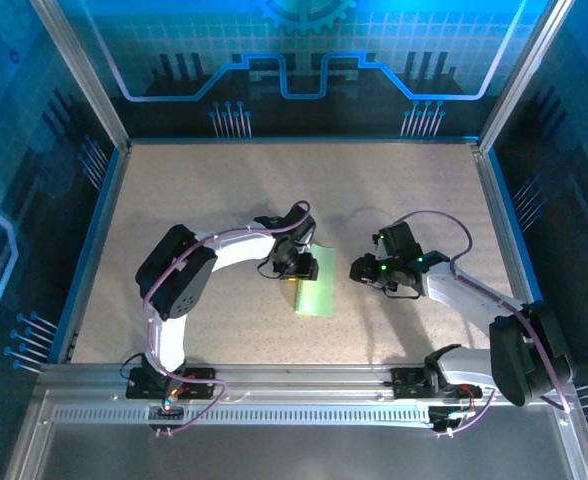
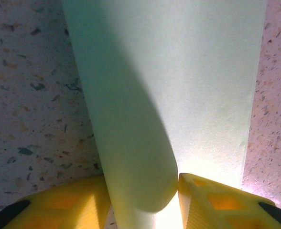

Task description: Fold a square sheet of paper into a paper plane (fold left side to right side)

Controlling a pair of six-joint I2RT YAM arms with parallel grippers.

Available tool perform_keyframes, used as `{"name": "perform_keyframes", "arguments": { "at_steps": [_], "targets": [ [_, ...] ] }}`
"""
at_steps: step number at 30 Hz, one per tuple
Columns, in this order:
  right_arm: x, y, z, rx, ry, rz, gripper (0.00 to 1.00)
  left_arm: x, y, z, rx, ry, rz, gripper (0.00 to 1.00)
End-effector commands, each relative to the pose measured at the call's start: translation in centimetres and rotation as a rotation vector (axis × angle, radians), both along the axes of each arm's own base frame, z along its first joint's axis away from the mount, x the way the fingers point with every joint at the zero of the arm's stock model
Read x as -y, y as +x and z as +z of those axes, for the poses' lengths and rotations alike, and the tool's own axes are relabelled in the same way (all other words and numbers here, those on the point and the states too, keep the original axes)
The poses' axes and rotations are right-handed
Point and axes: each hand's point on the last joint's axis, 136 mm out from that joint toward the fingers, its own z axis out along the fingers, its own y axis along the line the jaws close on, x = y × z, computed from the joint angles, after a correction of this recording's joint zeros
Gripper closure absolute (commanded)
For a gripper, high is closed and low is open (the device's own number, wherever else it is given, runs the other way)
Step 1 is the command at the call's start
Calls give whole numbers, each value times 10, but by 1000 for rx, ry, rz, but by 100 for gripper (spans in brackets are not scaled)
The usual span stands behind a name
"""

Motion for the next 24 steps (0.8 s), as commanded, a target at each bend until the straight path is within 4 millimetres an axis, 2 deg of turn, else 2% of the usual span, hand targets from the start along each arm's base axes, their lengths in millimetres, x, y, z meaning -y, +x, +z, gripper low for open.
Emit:
{"name": "perform_keyframes", "arguments": {
  "at_steps": [1, 24],
  "targets": [
    [8, -2, -3, -8, -17, -9, 65, 5, -18, -37, -64, 45, -35, 55],
    [8, -5, -7, -17, -17, -4, 65, 4, -21, -44, -94, 57, 3, 55]
  ]
}}
